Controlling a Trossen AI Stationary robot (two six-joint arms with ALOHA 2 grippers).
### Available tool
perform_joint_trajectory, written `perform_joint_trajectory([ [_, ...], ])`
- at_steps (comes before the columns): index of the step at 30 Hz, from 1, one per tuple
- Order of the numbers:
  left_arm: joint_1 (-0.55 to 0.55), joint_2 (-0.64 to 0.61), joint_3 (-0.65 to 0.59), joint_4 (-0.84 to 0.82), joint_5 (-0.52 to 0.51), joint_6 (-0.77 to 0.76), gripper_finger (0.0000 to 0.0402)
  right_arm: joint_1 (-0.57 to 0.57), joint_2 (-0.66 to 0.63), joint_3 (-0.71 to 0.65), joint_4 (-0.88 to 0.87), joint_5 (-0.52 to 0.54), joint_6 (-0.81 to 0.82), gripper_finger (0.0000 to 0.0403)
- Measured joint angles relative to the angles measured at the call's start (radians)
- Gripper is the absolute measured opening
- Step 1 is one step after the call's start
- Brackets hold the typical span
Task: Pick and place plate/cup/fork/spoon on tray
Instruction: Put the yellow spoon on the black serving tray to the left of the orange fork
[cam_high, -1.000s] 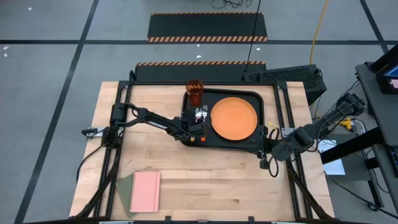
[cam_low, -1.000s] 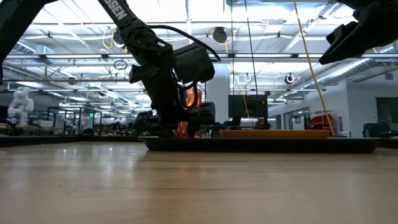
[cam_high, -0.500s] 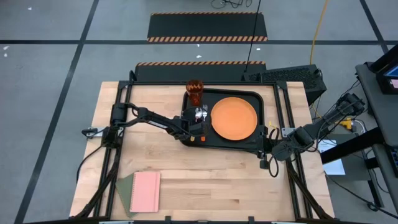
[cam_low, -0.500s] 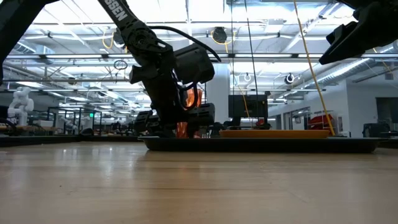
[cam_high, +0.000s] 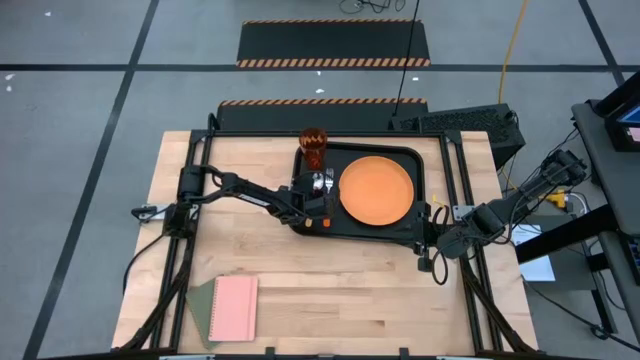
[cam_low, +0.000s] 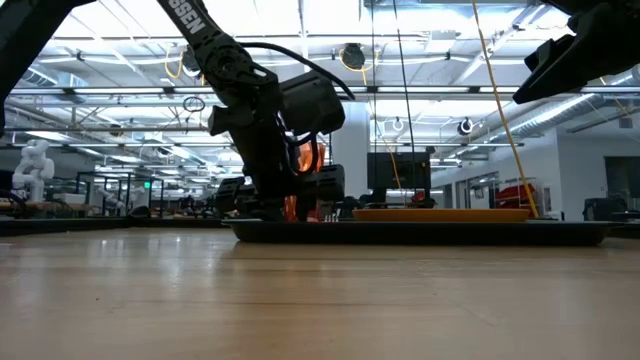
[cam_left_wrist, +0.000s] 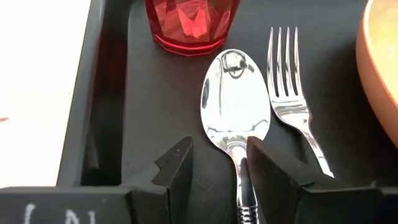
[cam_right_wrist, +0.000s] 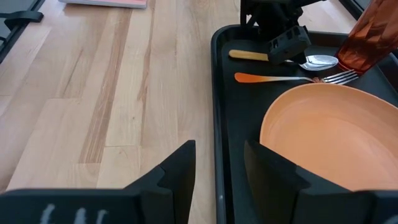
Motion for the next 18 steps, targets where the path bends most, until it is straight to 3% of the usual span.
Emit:
perform_joint_trajectory([
  [10,0.009,0.000,0.000,0.000,0.001,-0.004,0.0152,0.000,0.000,0.000,0.000,0.000,0.000,0.0130],
  [18,0.008,-0.005,0.000,0.076,0.067,0.075,0.0152,0.000,0.000,0.000,0.000,0.000,-0.001,0.0130],
])
